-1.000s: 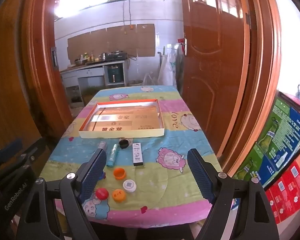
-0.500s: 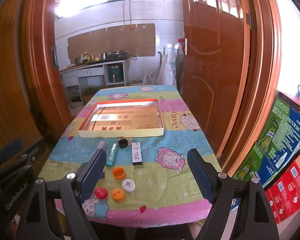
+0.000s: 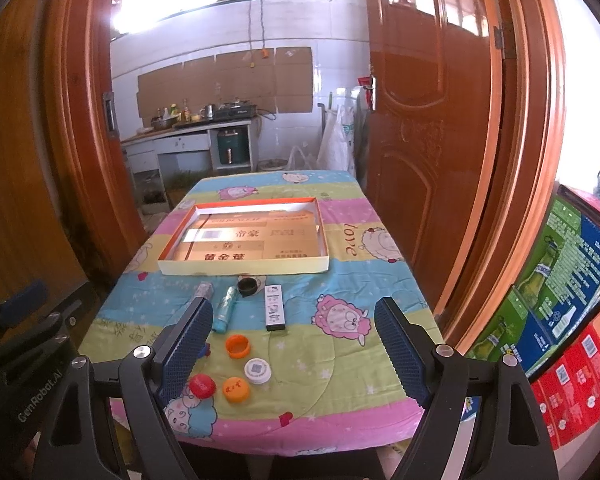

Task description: Organize rigid objects

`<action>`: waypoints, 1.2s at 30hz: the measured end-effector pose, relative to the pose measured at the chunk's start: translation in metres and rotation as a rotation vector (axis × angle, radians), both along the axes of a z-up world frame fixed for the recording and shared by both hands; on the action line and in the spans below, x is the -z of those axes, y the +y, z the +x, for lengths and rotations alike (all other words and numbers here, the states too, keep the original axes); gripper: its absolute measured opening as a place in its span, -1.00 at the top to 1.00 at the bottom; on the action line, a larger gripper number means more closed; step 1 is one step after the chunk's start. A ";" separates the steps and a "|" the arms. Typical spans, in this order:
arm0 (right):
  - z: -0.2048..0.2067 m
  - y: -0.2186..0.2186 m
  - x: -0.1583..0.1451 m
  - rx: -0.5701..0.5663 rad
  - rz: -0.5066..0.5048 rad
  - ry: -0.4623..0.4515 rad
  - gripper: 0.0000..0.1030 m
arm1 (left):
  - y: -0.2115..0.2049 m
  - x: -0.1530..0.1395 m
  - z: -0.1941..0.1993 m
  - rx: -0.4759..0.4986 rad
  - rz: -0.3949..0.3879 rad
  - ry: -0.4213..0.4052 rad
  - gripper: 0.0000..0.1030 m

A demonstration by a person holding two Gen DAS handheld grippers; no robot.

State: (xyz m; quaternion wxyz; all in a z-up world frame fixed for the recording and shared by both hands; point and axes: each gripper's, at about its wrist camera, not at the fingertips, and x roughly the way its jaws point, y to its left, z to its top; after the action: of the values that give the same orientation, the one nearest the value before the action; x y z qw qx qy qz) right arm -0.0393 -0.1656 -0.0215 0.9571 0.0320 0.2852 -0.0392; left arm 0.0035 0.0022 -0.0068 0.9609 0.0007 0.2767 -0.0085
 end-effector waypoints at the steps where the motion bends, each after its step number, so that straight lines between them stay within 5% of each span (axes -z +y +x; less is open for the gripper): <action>1: 0.000 0.000 0.000 -0.002 0.000 0.001 -0.63 | 0.001 0.000 0.000 0.001 -0.004 0.001 -0.12; 36: 0.001 0.002 0.003 -0.009 0.001 0.005 -0.63 | 0.003 0.006 0.001 0.011 -0.012 0.017 -0.12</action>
State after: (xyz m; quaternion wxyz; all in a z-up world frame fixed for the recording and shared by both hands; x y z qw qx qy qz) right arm -0.0378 -0.1640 -0.0242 0.9566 0.0314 0.2875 -0.0349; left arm 0.0042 0.0053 -0.0123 0.9584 -0.0037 0.2850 -0.0156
